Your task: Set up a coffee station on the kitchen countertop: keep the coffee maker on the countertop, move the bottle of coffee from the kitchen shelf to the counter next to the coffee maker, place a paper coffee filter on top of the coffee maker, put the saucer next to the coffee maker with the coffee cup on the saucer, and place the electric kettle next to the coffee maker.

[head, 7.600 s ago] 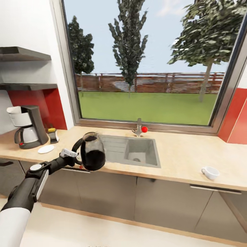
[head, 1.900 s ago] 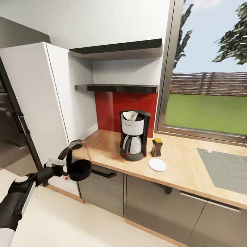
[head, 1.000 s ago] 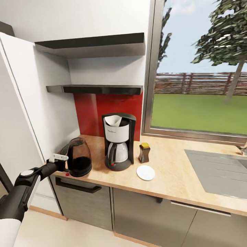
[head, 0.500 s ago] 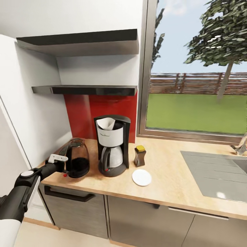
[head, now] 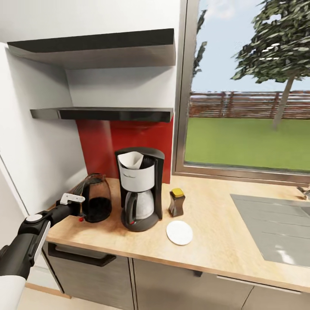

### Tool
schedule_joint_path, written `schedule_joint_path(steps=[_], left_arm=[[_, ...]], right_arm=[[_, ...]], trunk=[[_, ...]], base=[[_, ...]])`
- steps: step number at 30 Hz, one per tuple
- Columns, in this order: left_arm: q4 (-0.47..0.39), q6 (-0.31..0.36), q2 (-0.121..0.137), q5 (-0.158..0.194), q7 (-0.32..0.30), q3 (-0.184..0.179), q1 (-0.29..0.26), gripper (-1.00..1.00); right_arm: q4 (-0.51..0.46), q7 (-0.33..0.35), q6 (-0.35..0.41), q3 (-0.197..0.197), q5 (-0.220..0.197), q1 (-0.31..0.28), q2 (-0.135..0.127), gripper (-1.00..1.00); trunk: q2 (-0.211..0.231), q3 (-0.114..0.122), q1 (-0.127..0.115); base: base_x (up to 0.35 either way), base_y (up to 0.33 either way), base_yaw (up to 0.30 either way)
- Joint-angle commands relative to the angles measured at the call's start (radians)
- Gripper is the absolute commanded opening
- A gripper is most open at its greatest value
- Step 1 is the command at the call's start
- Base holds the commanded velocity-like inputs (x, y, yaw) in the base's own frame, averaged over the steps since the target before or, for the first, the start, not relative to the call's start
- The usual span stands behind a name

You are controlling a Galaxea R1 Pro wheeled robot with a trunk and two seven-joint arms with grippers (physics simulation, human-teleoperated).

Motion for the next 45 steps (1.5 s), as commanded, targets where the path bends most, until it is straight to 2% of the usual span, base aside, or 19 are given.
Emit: schedule_joint_path(steps=[1, 15, 34, 39, 42, 43, 45], left_arm=[[-0.002, 0.003, -0.001, -0.005, -0.004, 0.003, 0.000, -1.00], [-0.001, 0.002, -0.002, -0.003, 0.005, 0.004, 0.000, -1.00], [0.000, 0.001, -0.012, 0.000, -0.006, 0.004, -0.001, -1.00], [0.000, 0.000, -0.011, 0.000, -0.003, -0.041, -0.001, -1.00], [0.000, -0.001, -0.011, 0.000, 0.000, -0.054, -0.001, -1.00], [0.000, -0.003, -0.011, -0.001, 0.000, -0.056, -0.001, 1.00], [0.000, -0.003, -0.011, -0.001, 0.001, -0.057, -0.001, 1.00]], right_arm=[[0.001, 0.003, -0.003, -0.009, 0.009, 0.000, 0.000, 1.00], [0.001, 0.003, -0.003, -0.009, 0.009, 0.000, 0.000, 1.00], [0.001, 0.003, -0.003, -0.009, 0.009, 0.000, 0.000, 1.00], [0.001, 0.003, -0.003, -0.009, 0.009, 0.000, 0.000, 1.00], [0.001, 0.003, -0.003, -0.009, 0.009, 0.000, 0.000, 1.00], [0.001, 0.003, -0.003, -0.009, 0.009, 0.000, 0.000, 1.00], [0.001, 0.003, -0.003, -0.009, 0.009, 0.000, 0.000, 1.00]], trunk=[[-0.001, 0.000, 0.001], [-0.001, 0.000, 0.001], [-0.001, 0.000, 0.001], [-0.001, 0.000, 0.001], [-0.001, 0.000, 0.001], [-0.001, 0.000, 0.001], [-0.001, 0.000, 0.001]], base=[[0.169, 0.000, 0.000], [0.094, 0.000, 0.000], [0.003, 0.000, 0.000], [0.000, 0.000, 0.000], [0.000, 0.000, 0.000], [0.000, 0.000, 0.000], [0.000, 0.000, 0.000]])
